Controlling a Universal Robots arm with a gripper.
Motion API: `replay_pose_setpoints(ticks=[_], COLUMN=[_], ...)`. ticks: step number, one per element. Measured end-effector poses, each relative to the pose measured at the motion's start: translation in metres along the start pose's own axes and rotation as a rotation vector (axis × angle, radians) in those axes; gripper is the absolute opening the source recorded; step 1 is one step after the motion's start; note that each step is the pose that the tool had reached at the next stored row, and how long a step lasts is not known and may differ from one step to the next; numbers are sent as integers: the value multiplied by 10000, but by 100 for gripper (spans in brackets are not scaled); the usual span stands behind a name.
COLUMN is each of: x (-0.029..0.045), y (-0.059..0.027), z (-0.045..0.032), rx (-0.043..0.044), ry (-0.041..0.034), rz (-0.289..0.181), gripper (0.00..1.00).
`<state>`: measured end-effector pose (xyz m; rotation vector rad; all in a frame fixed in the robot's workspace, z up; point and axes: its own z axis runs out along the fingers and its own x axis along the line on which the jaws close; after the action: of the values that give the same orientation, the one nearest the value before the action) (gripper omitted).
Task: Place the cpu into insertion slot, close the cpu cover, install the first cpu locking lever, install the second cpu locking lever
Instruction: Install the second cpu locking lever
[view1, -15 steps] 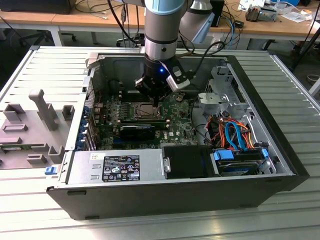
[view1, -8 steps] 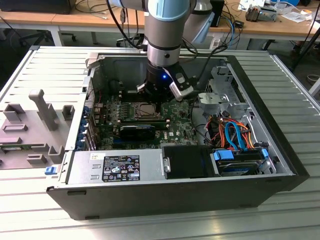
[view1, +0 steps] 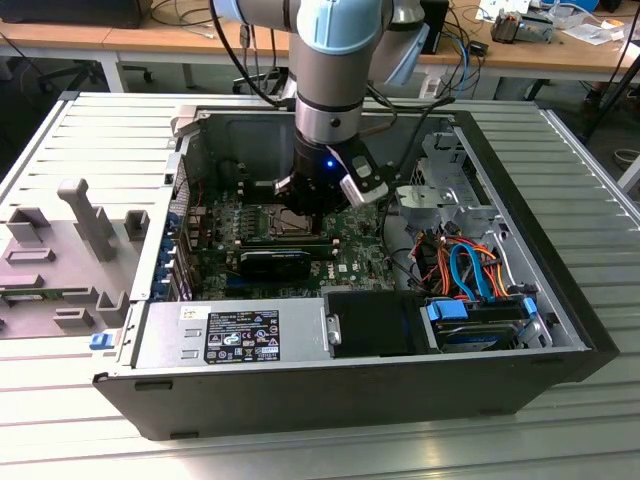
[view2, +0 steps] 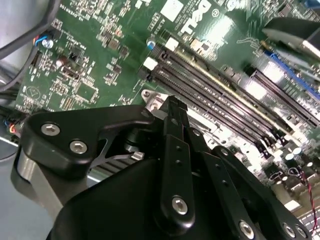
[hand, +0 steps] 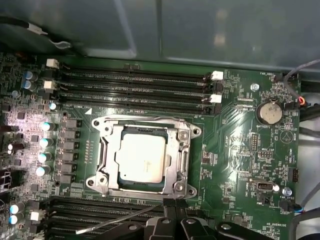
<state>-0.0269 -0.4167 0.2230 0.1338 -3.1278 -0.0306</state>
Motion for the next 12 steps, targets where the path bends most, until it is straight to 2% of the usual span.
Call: replay_pose_setpoints(ticks=[3, 5, 7, 8, 12], x=[13, 51, 154, 239, 402], y=[-37, -45, -39, -32, -24], z=[26, 44, 58, 69, 88], rx=[1, -3, -17, -27, -40], ry=[0, -2, -3, -7, -15], rz=[2, -1, 0, -2, -2], gripper=[11, 11, 11, 11, 11])
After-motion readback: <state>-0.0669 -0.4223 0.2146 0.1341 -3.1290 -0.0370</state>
